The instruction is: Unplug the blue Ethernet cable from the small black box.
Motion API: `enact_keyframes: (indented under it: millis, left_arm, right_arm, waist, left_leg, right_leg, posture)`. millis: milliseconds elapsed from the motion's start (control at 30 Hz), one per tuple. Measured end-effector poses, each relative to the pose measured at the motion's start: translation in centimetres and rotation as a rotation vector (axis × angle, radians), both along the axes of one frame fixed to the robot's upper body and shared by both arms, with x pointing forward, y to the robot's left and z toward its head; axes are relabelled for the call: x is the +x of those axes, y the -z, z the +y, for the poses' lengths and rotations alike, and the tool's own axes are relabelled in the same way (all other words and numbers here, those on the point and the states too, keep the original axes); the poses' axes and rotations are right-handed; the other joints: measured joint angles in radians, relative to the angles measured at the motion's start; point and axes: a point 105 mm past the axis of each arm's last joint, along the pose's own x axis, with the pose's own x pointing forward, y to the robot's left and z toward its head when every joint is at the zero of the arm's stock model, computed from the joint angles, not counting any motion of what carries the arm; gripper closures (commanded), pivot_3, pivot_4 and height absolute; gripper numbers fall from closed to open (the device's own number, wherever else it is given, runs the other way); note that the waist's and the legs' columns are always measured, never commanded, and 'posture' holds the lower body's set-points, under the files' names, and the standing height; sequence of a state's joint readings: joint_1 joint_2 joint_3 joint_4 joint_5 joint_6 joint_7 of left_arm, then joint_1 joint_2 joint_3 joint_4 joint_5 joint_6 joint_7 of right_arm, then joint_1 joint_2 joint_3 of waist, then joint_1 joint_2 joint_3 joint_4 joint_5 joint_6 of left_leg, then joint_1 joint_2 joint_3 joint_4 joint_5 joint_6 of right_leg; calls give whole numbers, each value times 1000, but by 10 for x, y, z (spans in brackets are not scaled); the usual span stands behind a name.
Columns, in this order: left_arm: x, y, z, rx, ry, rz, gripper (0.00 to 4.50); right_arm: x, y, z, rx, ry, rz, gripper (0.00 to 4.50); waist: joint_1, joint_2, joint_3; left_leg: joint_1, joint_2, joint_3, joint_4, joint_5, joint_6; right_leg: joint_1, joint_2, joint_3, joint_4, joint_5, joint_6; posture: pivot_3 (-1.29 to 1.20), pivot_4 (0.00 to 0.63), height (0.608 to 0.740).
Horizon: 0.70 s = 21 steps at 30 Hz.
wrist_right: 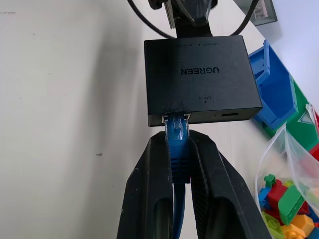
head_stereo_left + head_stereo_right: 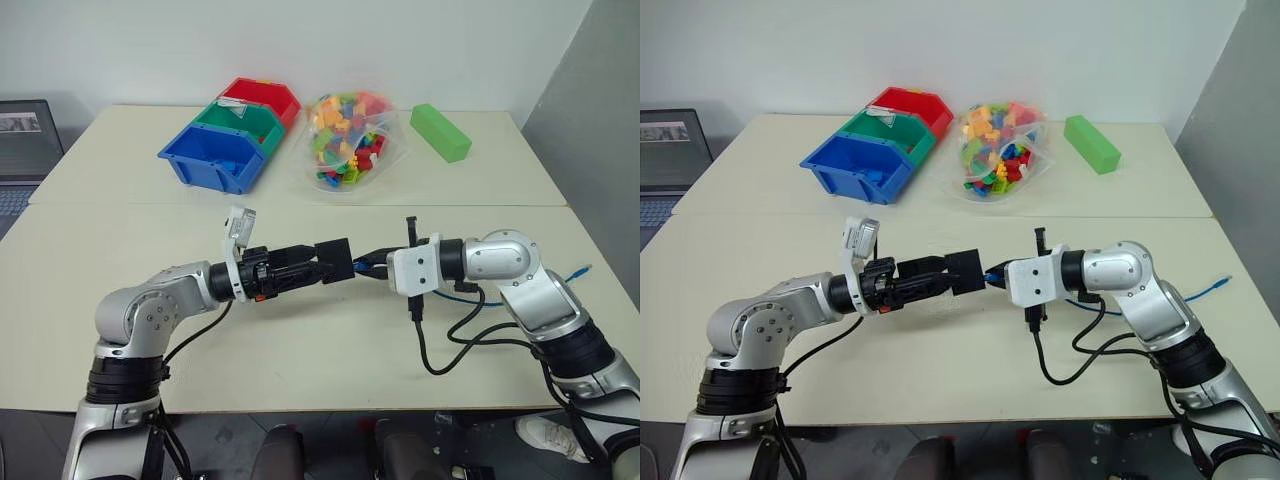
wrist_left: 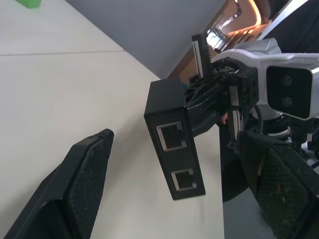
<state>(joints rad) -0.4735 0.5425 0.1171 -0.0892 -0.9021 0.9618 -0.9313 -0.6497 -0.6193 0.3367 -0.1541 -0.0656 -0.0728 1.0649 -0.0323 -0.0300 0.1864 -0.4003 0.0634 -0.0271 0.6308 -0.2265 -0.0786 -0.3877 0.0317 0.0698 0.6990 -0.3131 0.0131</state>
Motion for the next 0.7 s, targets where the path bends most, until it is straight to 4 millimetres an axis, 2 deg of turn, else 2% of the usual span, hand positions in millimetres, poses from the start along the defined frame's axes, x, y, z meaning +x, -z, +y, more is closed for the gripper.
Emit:
enact_keyframes:
  millis: [33, 67, 267, 300, 333, 567, 700]
  left_arm:
    - [1, -1, 0, -4, 0, 3, 637]
    - [1, -3, 0, -7, 2, 4, 679]
    - [-5, -2, -2, -45, 54, 57, 1895]
    - [-6, -2, -2, -51, 63, 62, 1991]
    - [-7, -2, -2, -51, 70, 71, 2287]
    - [-4, 1, 0, -43, 52, 86, 3616]
    - [-3, 2, 1, -43, 46, 90, 3716]
  right_arm:
    - [0, 0, 0, 0, -1, -1, 4332]
    - [0, 0, 0, 0, 0, -1, 4332]
    - [0, -1, 1, 3, -3, -6, 4332]
    - [0, -2, 2, 2, -3, -9, 4332]
    - [0, -2, 2, 2, -4, -13, 4332]
    - [-1, -5, 4, 10, -12, -37, 4333]
    - [-1, -5, 4, 7, -15, -46, 4333]
  waist:
    - [0, 0, 0]
    - [-1, 0, 0]
    - [-1, 0, 0]
    - [-1, 0, 0]
    - [-1, 0, 0]
    - [-1, 0, 0]
    - [0, 0, 0]
  left_leg:
    - [0, 0, 0, 0, 0, 0]
    - [0, 0, 0, 0, 0, 0]
    - [0, 0, 0, 0, 0, 0]
    - [0, 0, 0, 0, 0, 0]
    - [0, 0, 0, 0, 0, 0]
    - [0, 0, 0, 0, 0, 0]
    - [0, 0, 0, 0, 0, 0]
  right_leg:
    - [0, 0, 0, 0, 0, 0]
    - [0, 0, 0, 0, 0, 0]
    - [0, 0, 0, 0, 0, 0]
    - [0, 0, 0, 0, 0, 0]
    - [0, 0, 0, 0, 0, 0]
    - [0, 0, 0, 0, 0, 0]
    - [0, 0, 0, 0, 0, 0]
  posture:
    - [0, 150, 740]
    - [0, 150, 740]
    - [0, 150, 740]
    - [0, 150, 740]
    - [0, 150, 740]
    - [0, 150, 740]
    - [0, 150, 740]
